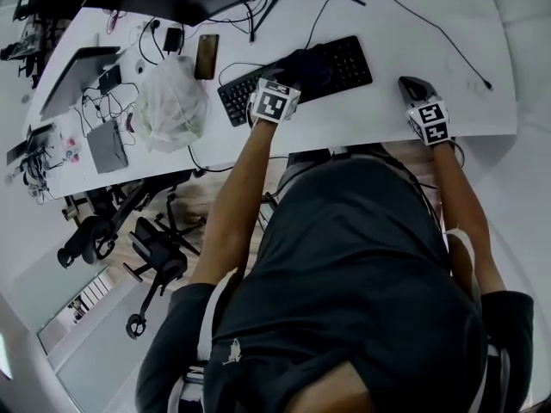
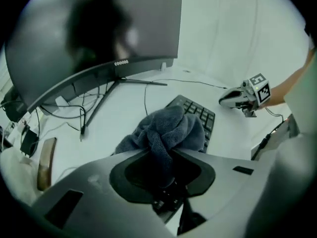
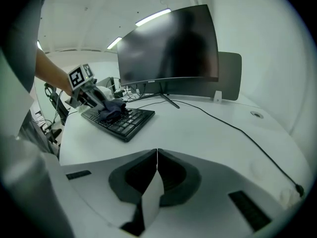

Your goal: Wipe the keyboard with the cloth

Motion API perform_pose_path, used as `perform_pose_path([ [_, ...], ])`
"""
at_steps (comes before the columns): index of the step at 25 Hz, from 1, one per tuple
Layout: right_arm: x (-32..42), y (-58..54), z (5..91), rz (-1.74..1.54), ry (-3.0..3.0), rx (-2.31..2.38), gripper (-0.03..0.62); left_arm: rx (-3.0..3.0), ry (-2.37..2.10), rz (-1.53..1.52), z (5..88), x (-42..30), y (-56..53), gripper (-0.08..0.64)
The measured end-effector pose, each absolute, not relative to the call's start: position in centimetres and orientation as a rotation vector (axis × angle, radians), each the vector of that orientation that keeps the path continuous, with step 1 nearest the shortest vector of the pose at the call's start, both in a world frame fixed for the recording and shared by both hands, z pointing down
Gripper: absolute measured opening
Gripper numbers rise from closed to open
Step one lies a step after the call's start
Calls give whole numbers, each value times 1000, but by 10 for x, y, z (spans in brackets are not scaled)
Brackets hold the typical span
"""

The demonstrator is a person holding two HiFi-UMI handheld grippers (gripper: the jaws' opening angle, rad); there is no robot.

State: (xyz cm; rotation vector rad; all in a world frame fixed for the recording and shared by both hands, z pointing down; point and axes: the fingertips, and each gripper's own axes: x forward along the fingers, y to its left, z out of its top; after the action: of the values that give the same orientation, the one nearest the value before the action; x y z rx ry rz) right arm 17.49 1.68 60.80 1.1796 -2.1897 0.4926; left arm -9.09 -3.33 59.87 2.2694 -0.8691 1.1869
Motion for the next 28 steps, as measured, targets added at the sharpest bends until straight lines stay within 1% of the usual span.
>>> perform_pose_path([
  [7,175,14,605,486,-2202,1202,10,2231,-667,1203,616,-77,71,91],
  [9,176,12,602,476,-2207,1200,9,2279,-699,1221,606,-76,56,91],
  [12,178,15,602,480,-2192,1178,10,2344,-831,1213,589,-76,-6,91],
  [15,175,16,605,484,-2181,1166,10,2329,-796,1274,596,-77,-36,91],
  [18,174,17,608,501,-2179,1168,10,2275,-728,1278,609,-77,-14,91],
  [21,174,15,609,503,-2184,1174,10,2234,-648,1256,610,-72,30,91],
  [24,176,16,611,499,-2170,1181,9,2251,-483,1328,617,-61,73,89],
  [26,175,15,609,494,-2172,1177,9,2301,-471,1367,616,-59,67,90],
  [28,175,15,608,493,-2167,1171,9,2347,-556,1355,605,-59,35,91],
])
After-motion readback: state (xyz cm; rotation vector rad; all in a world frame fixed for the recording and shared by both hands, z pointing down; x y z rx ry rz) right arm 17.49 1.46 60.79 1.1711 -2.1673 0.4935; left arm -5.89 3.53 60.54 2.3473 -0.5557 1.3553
